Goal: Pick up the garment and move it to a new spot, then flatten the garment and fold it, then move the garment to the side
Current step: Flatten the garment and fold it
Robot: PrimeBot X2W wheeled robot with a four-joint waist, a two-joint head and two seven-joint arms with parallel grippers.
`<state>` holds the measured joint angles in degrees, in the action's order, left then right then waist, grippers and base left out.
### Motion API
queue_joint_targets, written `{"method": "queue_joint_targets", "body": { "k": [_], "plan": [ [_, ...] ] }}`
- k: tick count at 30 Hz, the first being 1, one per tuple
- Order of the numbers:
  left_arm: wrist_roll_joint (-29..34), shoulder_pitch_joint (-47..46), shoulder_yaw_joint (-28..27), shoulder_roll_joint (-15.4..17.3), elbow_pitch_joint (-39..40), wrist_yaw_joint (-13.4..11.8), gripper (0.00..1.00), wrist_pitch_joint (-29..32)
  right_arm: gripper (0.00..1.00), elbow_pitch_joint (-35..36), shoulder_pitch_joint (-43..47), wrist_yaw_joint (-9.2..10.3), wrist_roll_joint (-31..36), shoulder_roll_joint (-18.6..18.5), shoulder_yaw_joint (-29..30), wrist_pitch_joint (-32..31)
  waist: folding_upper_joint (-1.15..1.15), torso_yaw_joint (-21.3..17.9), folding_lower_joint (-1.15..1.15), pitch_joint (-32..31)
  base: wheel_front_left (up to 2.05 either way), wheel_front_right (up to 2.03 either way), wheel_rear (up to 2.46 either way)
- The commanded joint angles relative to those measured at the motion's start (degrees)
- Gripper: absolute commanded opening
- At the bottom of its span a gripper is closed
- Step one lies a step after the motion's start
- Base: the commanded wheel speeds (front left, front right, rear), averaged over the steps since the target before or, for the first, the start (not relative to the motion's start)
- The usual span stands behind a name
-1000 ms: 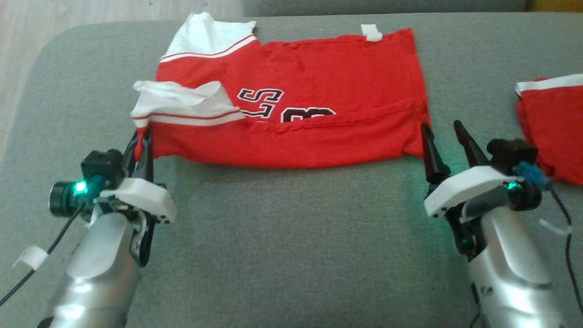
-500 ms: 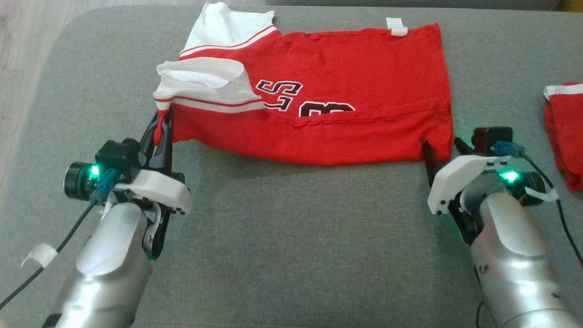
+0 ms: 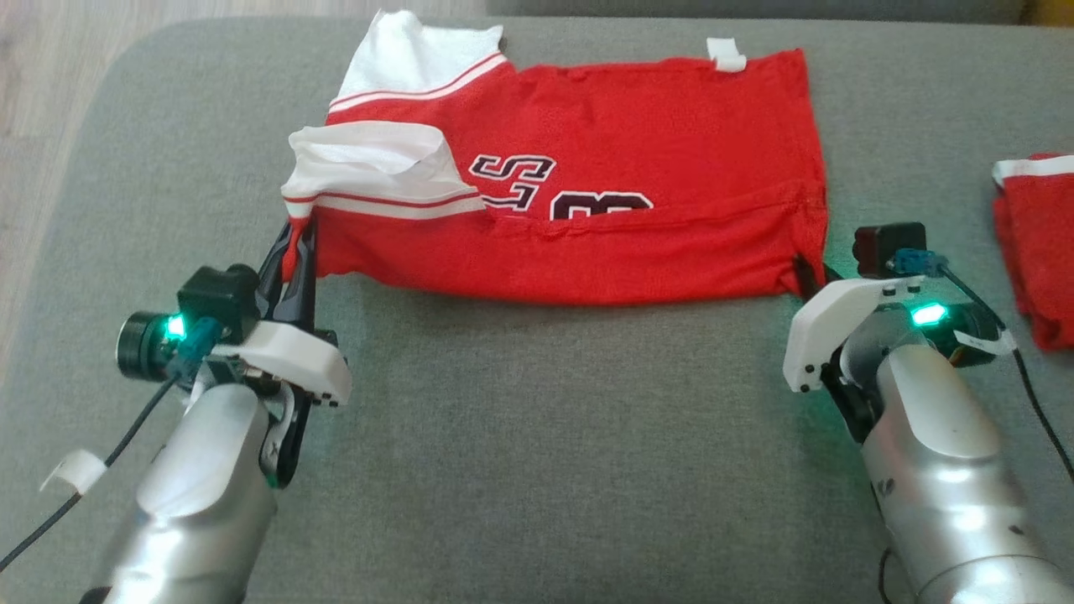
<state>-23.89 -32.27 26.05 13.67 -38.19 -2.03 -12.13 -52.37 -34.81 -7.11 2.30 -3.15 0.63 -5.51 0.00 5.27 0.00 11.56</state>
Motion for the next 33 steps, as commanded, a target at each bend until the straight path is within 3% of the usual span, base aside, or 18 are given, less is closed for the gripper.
{"method": "queue_joint_targets", "body": {
  "k": [1, 12, 18, 26, 33],
  "plan": [
    [-0.49, -0.51, -1.63, 2.26, 1.25, -0.44, 0.00, -0.06, 0.00, 1.12, -0.56, -0.37, 0.71, 0.27, -0.63, 0.58, 0.00, -0.47, 0.00, -0.82, 0.00, 0.00, 0.00],
    [-0.54, 5.38, 0.87, 3.88, 0.33, 0.07, 0.00, 3.40, 0.00, 4.55, 3.63, -0.37, 2.61, 0.13, 0.07, -3.14, 0.00, -2.58, 0.00, -6.98, 0.00, 0.00, 0.00],
    [-0.91, 11.49, 2.72, 4.91, 1.98, 0.36, 0.00, 6.10, 0.00, 9.12, 9.55, -0.37, -1.38, -2.18, -2.08, -8.69, 0.00, -3.47, 0.00, -11.02, 0.00, 0.00, 0.00],
    [-2.14, 20.76, 4.67, 7.28, 8.91, -0.26, 0.00, 11.97, 0.00, 24.49, 22.75, -0.37, -10.67, -6.68, -4.28, -18.32, 0.00, -4.29, 0.00, -14.49, 0.00, 0.00, 0.00],
    [-3.09, 24.54, 4.36, 9.54, 14.93, -2.11, 0.00, 15.60, 0.00, 35.52, 28.94, -0.37, -12.06, -5.96, -2.21, -21.85, 0.00, -4.83, 0.00, -13.90, 0.00, 0.00, 0.00]
  ]
}}
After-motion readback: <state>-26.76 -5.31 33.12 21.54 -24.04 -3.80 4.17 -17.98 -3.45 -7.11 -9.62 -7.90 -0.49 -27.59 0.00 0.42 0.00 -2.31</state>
